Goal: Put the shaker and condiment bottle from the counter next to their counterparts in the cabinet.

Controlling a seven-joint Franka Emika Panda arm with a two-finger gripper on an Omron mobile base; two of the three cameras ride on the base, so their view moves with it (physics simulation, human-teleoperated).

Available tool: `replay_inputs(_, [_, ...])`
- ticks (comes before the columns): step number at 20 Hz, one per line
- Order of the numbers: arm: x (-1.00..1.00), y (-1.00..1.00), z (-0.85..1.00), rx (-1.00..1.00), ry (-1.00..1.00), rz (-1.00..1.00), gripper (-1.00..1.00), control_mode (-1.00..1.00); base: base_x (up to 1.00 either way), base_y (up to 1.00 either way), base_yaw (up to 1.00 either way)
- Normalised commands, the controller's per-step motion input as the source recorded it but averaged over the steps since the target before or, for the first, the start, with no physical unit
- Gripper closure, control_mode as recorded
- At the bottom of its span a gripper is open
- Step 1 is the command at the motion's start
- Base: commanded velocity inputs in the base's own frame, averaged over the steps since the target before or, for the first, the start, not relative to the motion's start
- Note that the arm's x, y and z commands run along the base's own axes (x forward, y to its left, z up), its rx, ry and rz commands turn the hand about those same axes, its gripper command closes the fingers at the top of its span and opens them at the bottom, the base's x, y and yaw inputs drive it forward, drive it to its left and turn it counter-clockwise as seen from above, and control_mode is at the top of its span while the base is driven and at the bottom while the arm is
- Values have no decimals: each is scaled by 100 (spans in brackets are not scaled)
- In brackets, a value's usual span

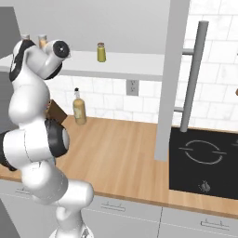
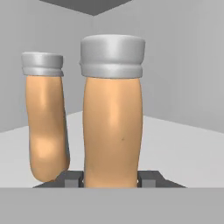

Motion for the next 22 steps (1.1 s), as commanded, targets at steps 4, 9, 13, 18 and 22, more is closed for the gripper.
replay_inputs(4, [32, 21, -10, 0, 0, 3, 100, -100, 0, 0, 0])
replay_inputs(9, [18, 27, -11, -3, 0, 0, 100, -100, 0, 0, 0])
replay_inputs(13, [16, 23, -18, -4, 0, 0, 100, -100, 0, 0, 0])
replay_inputs(18, [3, 5, -17, -1, 0, 0, -100, -100, 0, 0, 0])
replay_inputs(22, [0, 0, -9, 0, 0, 0, -100, -100, 0, 0, 0])
